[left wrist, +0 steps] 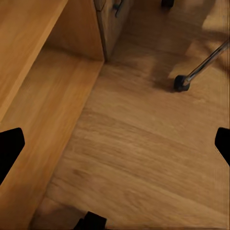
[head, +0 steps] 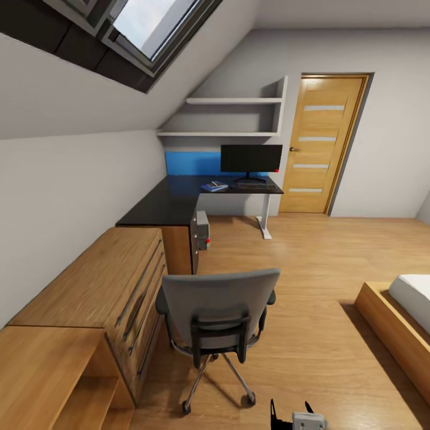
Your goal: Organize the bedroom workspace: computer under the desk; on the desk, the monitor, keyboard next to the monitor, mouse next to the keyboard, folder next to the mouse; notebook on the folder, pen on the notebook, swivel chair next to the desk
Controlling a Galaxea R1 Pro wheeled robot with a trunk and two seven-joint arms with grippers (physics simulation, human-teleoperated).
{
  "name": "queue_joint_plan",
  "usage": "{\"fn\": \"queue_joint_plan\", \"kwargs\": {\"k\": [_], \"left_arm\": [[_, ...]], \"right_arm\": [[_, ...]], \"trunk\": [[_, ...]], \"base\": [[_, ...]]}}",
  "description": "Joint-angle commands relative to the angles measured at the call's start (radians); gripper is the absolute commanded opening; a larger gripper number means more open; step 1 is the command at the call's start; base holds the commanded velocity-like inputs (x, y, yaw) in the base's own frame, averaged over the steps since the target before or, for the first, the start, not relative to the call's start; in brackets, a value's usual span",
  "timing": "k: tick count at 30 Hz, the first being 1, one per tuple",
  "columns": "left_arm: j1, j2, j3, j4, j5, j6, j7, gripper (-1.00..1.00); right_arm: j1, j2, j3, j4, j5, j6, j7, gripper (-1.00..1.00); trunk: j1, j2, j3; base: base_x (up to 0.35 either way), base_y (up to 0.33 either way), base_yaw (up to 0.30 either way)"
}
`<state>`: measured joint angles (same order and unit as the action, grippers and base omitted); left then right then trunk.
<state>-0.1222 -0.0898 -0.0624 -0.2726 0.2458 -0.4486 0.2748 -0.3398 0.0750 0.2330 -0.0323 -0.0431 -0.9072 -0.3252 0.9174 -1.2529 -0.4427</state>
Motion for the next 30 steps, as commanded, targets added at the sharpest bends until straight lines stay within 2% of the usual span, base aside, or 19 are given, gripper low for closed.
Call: {"fn": "queue_joint_plan", "kwargs": {"k": [1,7,10,13,18,22,23,27,30], "left_arm": [[0.0,-0.002,-0.006,-0.023,0.007,0.026,0.005,1.0],[-0.002,-0.009,-0.007,-0.157,0.006,0.181,0.008,1.0],[-0.011,-0.012,-0.007,-0.21,0.006,0.255,0.008,1.0],[-0.044,-0.02,-0.007,-0.255,0.006,0.325,0.009,1.0],[-0.128,-0.039,-0.007,-0.29,0.007,0.424,0.009,1.0],[-0.195,-0.049,-0.007,-0.297,0.008,0.499,0.007,1.0],[-0.225,-0.052,-0.007,-0.299,0.008,0.533,0.005,1.0],[-0.274,-0.056,-0.007,-0.301,0.009,0.575,0.003,1.0],[-0.299,-0.058,-0.007,-0.302,0.009,0.589,0.002,1.0]], "right_arm": [[-0.001,0.0,0.007,-0.015,-0.006,0.002,0.005,1.0],[-0.005,0.002,0.003,-0.133,-0.014,0.082,0.038,1.0],[-0.008,0.003,0.003,-0.192,-0.024,0.171,0.045,1.0],[-0.017,0.008,0.002,-0.247,-0.043,0.277,0.049,1.0],[-0.053,0.027,0.002,-0.319,-0.1,0.437,0.053,1.0],[-0.101,0.04,0.002,-0.344,-0.162,0.527,0.053,1.0],[-0.127,0.043,0.002,-0.351,-0.192,0.56,0.053,1.0],[-0.165,0.046,0.002,-0.354,-0.239,0.615,0.055,1.0],[-0.179,0.047,0.002,-0.354,-0.258,0.643,0.056,1.0]], "trunk": [[0.004,-0.008,-0.004],[0.027,-0.05,-0.023],[0.038,-0.071,-0.033],[0.05,-0.092,-0.042],[0.069,-0.127,-0.058],[0.084,-0.155,-0.07],[0.088,-0.162,-0.073],[0.104,-0.19,-0.086],[0.115,-0.211,-0.095]], "base": [[0.0,0.0,0.0],[0.0,0.0,0.0],[0.0,0.0,0.0],[0.0,0.0,0.0],[0.0,0.0,0.0],[0.0,0.0,0.0],[0.0,0.0,0.0],[0.0,0.0,0.0],[0.0,0.0,0.0]]}}
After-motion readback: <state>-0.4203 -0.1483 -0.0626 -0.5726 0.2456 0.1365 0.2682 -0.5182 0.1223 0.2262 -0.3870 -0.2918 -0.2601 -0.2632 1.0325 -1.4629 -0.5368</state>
